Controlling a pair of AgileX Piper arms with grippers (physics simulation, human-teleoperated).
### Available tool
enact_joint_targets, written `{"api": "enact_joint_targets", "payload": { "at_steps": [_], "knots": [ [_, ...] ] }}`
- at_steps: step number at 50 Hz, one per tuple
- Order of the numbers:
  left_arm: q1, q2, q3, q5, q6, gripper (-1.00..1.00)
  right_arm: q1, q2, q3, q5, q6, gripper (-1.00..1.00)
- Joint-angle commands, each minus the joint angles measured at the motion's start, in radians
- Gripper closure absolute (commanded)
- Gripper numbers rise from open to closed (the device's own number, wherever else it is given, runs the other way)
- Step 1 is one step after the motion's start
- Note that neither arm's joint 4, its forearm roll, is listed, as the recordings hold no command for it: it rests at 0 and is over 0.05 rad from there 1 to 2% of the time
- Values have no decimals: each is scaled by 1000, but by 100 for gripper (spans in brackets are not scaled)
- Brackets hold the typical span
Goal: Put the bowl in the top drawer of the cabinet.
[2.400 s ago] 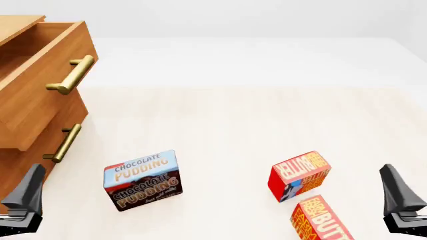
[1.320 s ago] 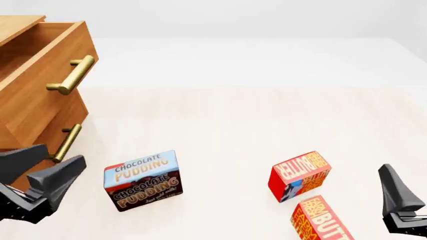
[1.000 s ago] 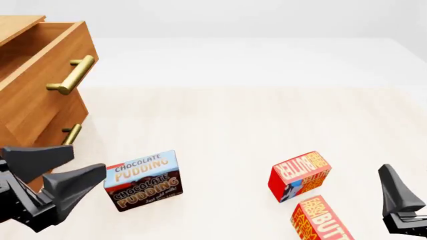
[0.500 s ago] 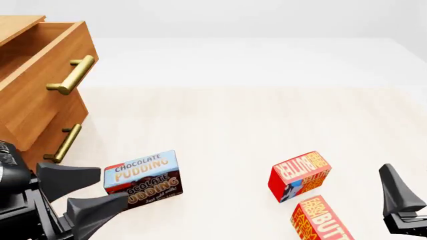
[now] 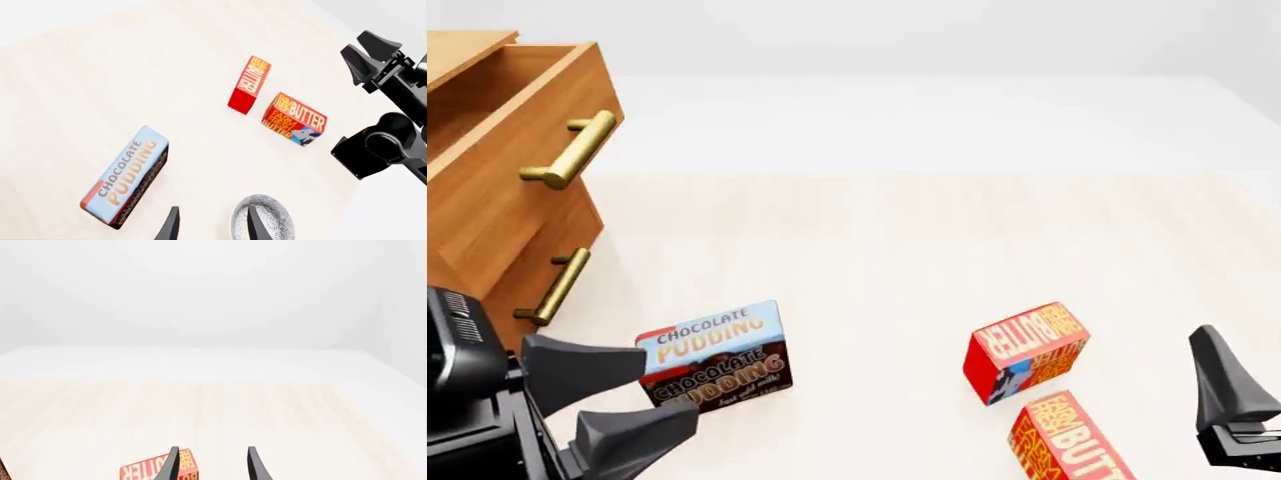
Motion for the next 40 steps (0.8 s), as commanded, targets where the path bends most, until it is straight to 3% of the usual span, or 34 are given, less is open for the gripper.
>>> {"api": "enact_joint_targets", "payload": {
  "at_steps": [1, 20, 25, 32, 40],
  "knots": [
    [-19, 17, -25, 13, -7, -100, -1, 0, 0, 1, 0, -100],
    [-47, 54, -38, 50, -34, -100, 0, 0, 0, -1, 0, -100],
    [-110, 100, -6, 25, -78, -100, 0, 0, 0, -2, 0, -100],
    [-111, 108, 12, 17, -78, -100, -1, 0, 0, -3, 0, -100],
    [-169, 157, 49, -37, -126, -100, -1, -1, 0, -4, -1, -100]
  ]
}}
